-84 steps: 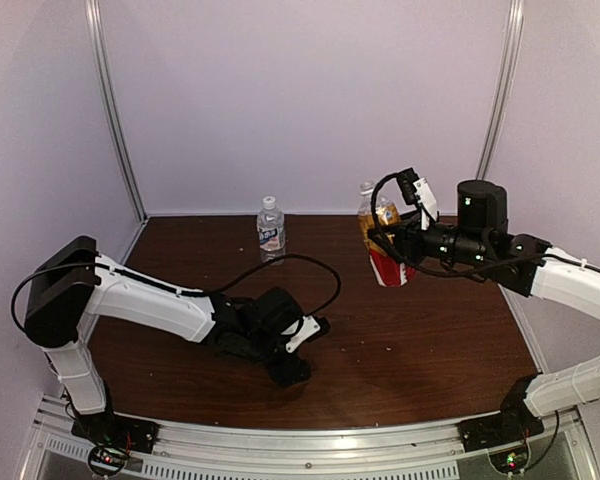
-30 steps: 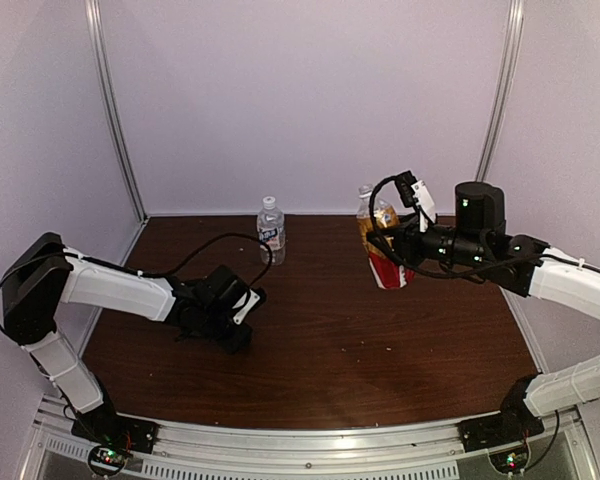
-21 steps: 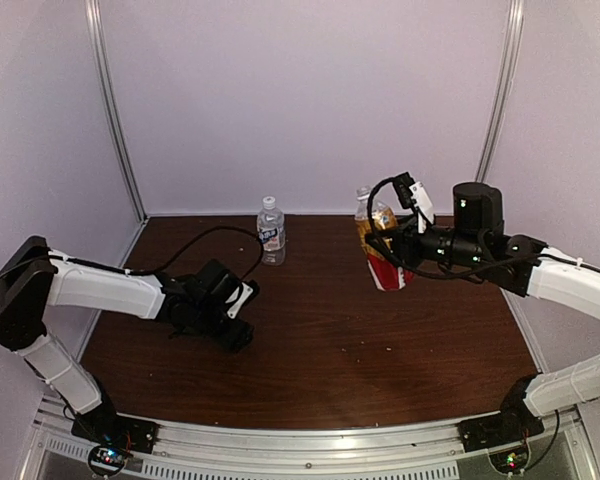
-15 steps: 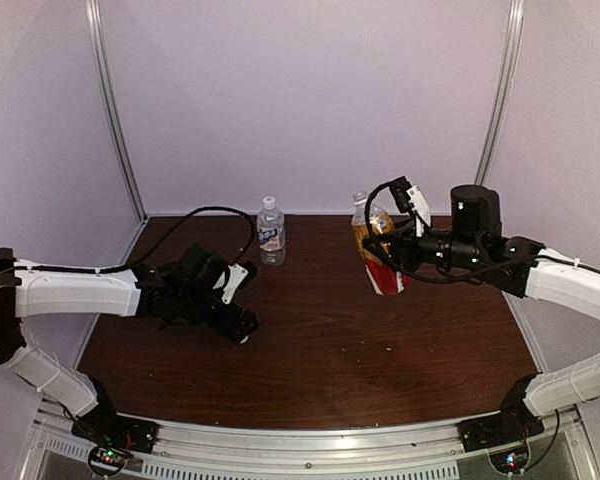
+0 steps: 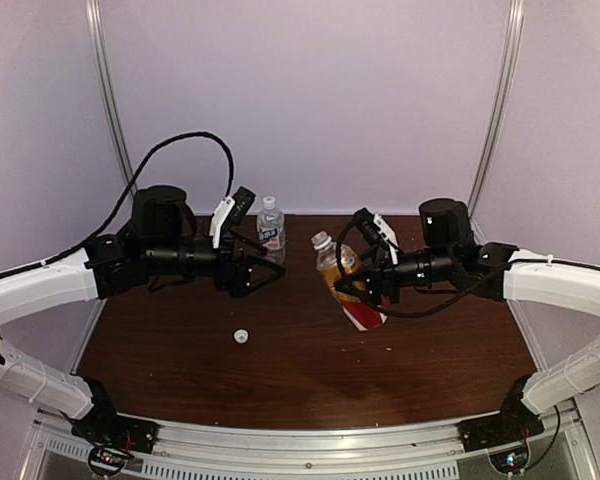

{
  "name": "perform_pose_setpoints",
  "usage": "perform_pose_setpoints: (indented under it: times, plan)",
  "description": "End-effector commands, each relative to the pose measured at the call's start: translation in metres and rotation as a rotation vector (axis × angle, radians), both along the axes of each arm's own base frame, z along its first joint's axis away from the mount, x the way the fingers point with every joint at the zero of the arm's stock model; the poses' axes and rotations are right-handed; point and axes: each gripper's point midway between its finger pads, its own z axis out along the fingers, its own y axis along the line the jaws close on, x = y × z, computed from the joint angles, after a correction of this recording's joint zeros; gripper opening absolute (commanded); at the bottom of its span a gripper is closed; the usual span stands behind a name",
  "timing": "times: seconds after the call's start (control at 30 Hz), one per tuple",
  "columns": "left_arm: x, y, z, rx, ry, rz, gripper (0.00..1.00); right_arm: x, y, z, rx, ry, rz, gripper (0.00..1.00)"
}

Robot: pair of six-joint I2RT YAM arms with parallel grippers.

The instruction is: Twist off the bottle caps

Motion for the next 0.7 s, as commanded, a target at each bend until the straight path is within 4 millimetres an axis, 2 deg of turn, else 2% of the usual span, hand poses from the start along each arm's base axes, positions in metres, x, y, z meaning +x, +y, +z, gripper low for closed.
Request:
perform_pose_setpoints:
  times: [0.0, 0.1, 0.2, 0.27, 0.53, 0.67]
  plan:
    - [-0.017, -0.021, 0.054, -0.171, -0.009, -0.158, 0.95, -0.028, 0.024, 0.015, 0.047, -0.046, 0.175, 0.5]
    - [-0.015, -0.03, 0.059, -0.182, 0.013, -0.185, 0.96, -0.037, 0.034, 0.016, 0.046, -0.052, 0.22, 0.5]
    - [-0.014, -0.038, 0.056, -0.177, 0.037, -0.206, 0.97, -0.043, 0.041, 0.016, 0.046, -0.058, 0.248, 0.51]
    - [-0.016, -0.043, 0.052, -0.172, 0.05, -0.225, 0.94, -0.045, 0.044, 0.016, 0.044, -0.058, 0.257, 0.5]
    - [-0.021, -0.052, 0.044, -0.159, 0.07, -0.267, 0.7, -0.047, 0.051, 0.013, 0.037, -0.055, 0.276, 0.5]
    - [-0.021, -0.053, 0.047, -0.172, 0.057, -0.274, 0.59, -0.048, 0.052, 0.01, 0.033, -0.054, 0.278, 0.5]
